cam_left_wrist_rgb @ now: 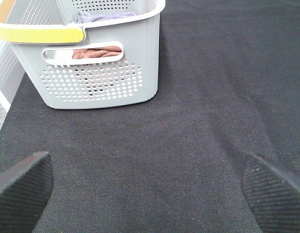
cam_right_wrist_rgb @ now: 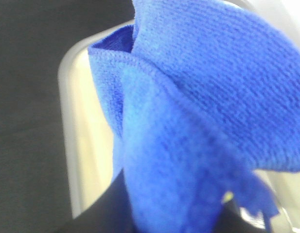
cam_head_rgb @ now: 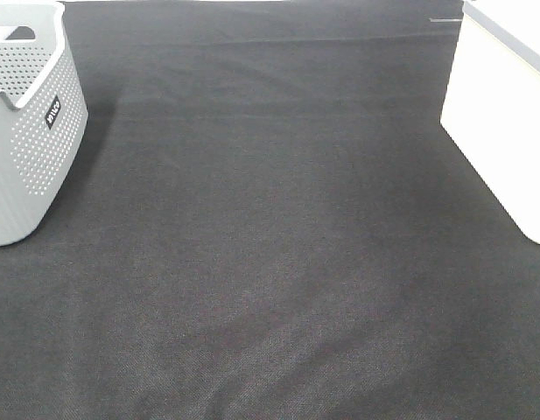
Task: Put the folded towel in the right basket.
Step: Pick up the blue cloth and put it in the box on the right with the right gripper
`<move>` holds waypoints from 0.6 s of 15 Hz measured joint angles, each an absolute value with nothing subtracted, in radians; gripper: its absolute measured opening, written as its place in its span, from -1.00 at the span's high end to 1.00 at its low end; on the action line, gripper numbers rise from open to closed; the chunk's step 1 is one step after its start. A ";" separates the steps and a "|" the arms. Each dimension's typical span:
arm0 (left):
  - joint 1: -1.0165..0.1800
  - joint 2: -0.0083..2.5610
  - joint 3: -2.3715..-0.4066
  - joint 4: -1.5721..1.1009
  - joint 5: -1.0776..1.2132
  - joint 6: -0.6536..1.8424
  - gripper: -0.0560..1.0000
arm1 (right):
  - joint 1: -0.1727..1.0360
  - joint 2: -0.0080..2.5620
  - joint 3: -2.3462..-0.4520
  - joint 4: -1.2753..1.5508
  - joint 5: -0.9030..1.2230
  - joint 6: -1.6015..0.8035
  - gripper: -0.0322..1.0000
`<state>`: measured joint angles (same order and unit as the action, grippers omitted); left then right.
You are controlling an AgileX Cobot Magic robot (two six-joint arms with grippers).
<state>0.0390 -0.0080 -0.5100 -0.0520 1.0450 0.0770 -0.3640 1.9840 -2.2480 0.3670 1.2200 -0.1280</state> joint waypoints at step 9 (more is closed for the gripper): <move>0.039 -0.008 -0.510 -0.051 1.045 0.077 -0.97 | -0.370 2.147 -2.245 0.298 1.224 -0.129 -0.75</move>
